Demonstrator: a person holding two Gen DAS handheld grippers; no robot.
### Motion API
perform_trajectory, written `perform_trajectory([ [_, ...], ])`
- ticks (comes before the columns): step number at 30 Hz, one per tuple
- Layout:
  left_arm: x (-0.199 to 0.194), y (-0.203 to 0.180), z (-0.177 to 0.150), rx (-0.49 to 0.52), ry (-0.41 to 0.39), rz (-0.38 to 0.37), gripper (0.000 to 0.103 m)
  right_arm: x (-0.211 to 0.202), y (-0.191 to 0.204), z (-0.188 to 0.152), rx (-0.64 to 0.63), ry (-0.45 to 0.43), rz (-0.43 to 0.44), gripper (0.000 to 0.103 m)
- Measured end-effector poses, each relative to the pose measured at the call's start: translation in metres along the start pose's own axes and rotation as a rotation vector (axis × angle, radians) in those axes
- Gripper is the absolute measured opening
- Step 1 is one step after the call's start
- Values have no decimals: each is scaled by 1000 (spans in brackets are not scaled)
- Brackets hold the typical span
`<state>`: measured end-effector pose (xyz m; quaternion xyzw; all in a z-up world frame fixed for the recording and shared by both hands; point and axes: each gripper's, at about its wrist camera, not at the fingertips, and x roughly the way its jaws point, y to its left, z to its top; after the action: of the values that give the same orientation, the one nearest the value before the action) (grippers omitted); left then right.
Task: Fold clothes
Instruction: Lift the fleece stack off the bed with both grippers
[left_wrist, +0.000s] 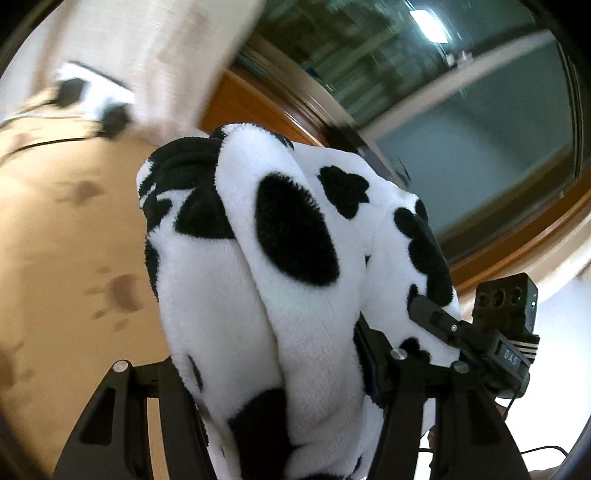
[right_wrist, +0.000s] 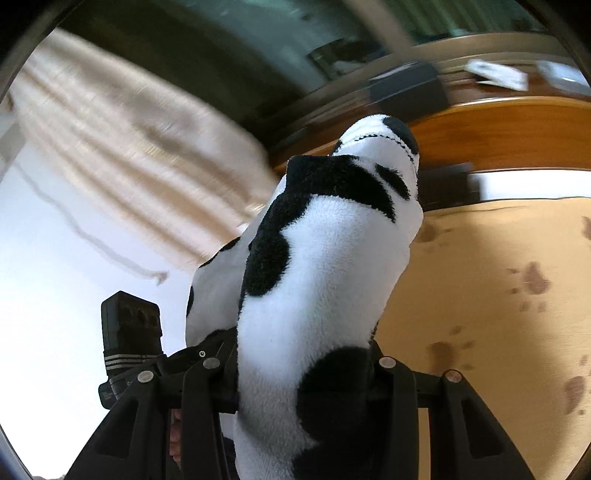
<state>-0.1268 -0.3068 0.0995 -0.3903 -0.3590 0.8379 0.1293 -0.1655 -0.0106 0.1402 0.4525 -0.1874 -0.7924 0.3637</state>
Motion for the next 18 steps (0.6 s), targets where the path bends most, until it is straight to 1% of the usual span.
perform_trajectory([
  [5, -102, 50, -29, -108, -132, 113, 63, 57, 70, -21, -86, 112, 138, 44],
  [9, -190, 85, -64, -199, -245, 219, 63, 110, 136, -46, -150, 227, 266, 44],
  [12, -244, 106, -89, -261, -319, 294, 63, 146, 187, -68, -203, 307, 354, 45],
  [16, -296, 133, -119, -337, -392, 385, 63, 192, 240, -96, -257, 401, 433, 44],
  [18, -307, 150, -130, -376, -411, 417, 63, 217, 261, -110, -280, 446, 456, 44],
])
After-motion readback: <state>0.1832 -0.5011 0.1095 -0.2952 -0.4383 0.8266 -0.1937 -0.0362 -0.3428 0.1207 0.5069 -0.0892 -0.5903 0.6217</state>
